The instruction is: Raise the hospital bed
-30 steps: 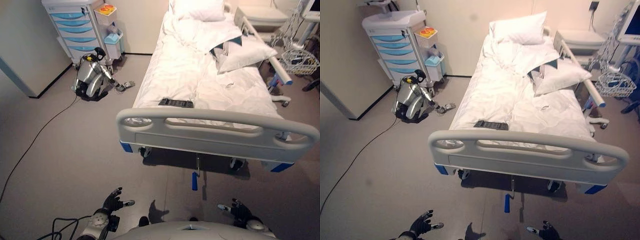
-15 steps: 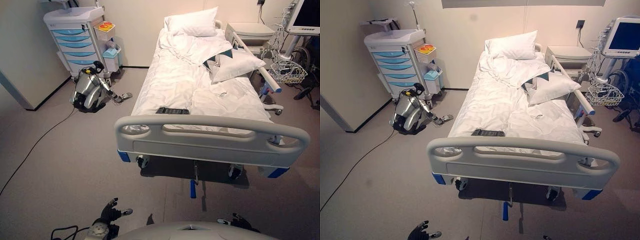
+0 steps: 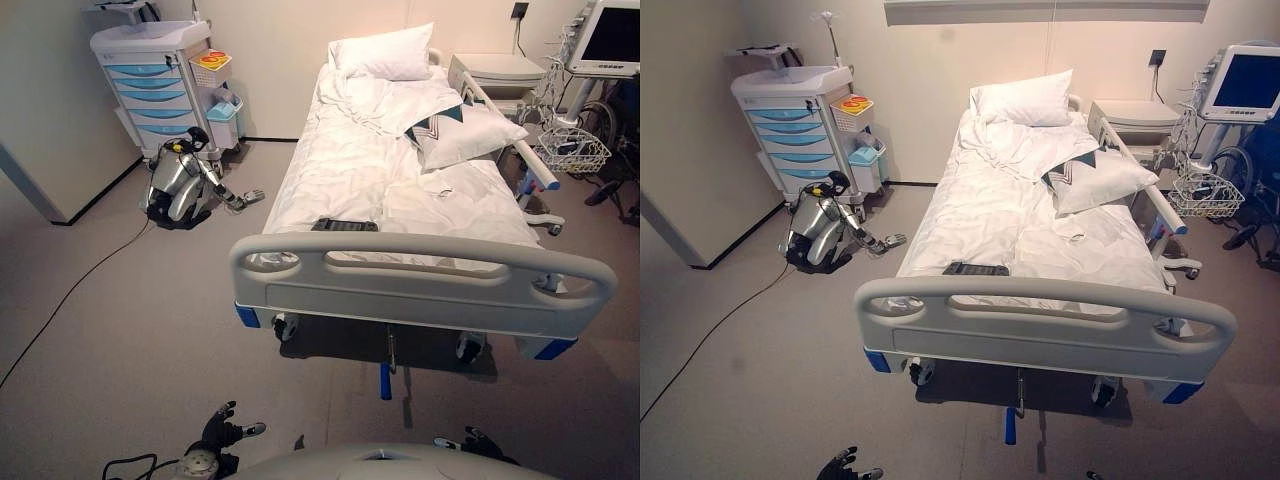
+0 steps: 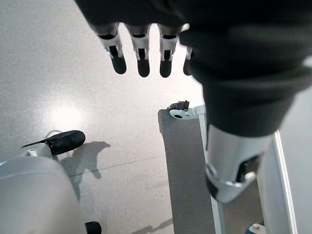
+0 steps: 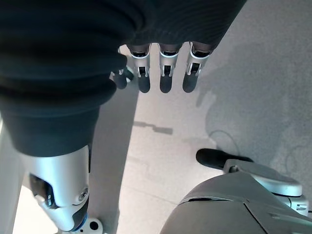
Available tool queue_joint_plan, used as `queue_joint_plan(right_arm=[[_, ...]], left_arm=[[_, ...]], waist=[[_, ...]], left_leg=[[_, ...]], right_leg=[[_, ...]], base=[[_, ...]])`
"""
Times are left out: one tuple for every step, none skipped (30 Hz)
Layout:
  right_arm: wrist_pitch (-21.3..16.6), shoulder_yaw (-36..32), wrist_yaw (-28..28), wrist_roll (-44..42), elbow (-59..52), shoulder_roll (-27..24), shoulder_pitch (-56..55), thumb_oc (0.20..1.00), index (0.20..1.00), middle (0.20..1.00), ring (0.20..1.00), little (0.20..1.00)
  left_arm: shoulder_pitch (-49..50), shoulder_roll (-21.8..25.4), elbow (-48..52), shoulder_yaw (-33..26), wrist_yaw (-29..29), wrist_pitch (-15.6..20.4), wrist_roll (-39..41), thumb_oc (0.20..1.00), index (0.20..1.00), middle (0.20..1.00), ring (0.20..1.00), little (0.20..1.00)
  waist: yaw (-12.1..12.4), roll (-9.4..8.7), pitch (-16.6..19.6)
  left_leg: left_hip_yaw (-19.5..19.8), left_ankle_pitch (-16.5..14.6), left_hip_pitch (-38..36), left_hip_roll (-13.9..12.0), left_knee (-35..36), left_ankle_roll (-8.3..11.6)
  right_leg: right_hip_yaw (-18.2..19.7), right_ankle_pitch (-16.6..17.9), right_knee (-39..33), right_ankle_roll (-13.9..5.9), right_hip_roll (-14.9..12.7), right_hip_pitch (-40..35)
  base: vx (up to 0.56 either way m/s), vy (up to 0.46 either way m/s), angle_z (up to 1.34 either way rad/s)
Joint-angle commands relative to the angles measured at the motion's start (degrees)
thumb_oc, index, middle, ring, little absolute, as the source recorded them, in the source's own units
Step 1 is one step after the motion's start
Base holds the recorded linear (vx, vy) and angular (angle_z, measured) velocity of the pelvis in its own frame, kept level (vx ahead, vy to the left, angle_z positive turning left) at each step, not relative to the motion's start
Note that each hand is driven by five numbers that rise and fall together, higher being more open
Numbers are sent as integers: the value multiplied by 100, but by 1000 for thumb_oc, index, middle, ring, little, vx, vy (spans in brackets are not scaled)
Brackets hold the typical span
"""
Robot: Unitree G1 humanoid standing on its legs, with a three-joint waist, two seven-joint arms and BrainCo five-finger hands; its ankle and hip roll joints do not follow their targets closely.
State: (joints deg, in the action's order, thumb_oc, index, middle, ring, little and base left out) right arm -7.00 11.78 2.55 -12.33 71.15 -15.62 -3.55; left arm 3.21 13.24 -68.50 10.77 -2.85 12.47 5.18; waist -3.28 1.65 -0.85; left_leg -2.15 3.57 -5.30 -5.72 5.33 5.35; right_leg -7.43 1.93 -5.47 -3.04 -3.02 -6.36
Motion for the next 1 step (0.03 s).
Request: queue_joint_plan(right_arm=[[-37, 68, 22, 112, 156, 155, 485, 1000, 1000, 1000, 1000, 1000]], left_arm=[[-497, 15, -183, -99, 0, 104, -46, 1000, 1000, 1000, 1000, 1000]], waist=[[126, -372, -160]], left_leg=[[-27, -398, -330, 357, -36, -212]], right_leg=[[43, 162, 65, -673, -447, -59]], base=[[-2, 8, -3]])
